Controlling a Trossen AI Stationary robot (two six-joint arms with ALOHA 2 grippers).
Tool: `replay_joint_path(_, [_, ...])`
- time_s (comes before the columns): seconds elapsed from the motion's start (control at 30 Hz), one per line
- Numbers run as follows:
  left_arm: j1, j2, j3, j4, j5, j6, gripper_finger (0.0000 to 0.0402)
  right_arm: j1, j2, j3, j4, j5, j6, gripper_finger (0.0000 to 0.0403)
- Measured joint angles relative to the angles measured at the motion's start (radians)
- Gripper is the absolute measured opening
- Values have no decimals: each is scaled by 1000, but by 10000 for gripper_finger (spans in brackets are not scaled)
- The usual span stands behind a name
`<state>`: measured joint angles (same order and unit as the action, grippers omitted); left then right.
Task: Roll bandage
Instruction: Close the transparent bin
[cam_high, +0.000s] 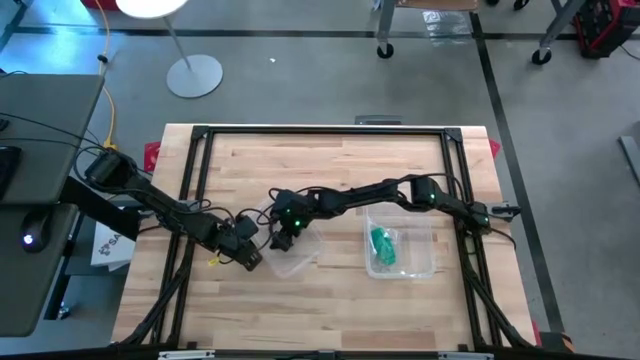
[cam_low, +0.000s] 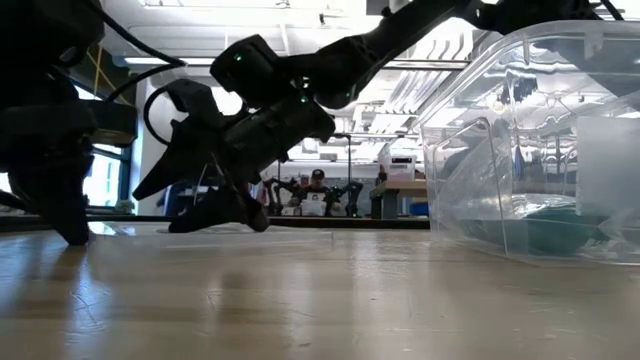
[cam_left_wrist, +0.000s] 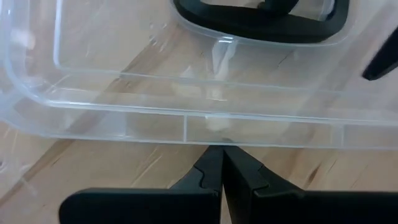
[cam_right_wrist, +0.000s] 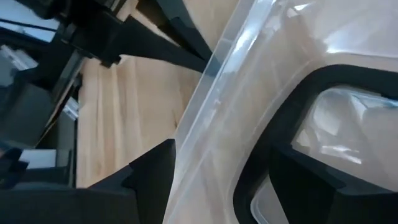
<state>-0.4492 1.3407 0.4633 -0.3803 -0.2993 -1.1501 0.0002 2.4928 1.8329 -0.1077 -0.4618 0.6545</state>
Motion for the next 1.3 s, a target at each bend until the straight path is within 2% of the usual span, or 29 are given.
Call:
replay_joint_path(0.3, [-48, 3, -1, -29, -23, -20, 0, -6, -28, -2, 0, -132, 0, 241])
replay_joint_path(0.5, [-80, -1, -2, -42, -39, -70, 0, 4, -39, -4, 31, -274, -15, 241])
replay_joint_path(0.63, [-98, -17, -2, -39, -34, -106, 0, -7, -41, -3, 16, -270, 13, 240])
replay_joint_path(0.77, [-100, -50, 14, -67, 9, -122, 0, 1, -73, -3, -13, -193, 18, 240])
replay_joint_path(0.9, [-101, -76, 57, -122, 27, -124, 0, 13, -135, -2, -115, 26, 0, 240])
replay_joint_path(0.97, [-101, -78, 64, -169, 32, -144, 0, 9, -146, 0, -173, 128, 49, 240])
replay_joint_path(1.1, [-100, -84, 75, -250, 59, -214, 0, -17, -124, -3, -194, 190, 98, 240])
replay_joint_path(1.3, [-84, -84, 76, -380, 81, -335, 0, -38, -95, -2, -186, 193, 134, 240])
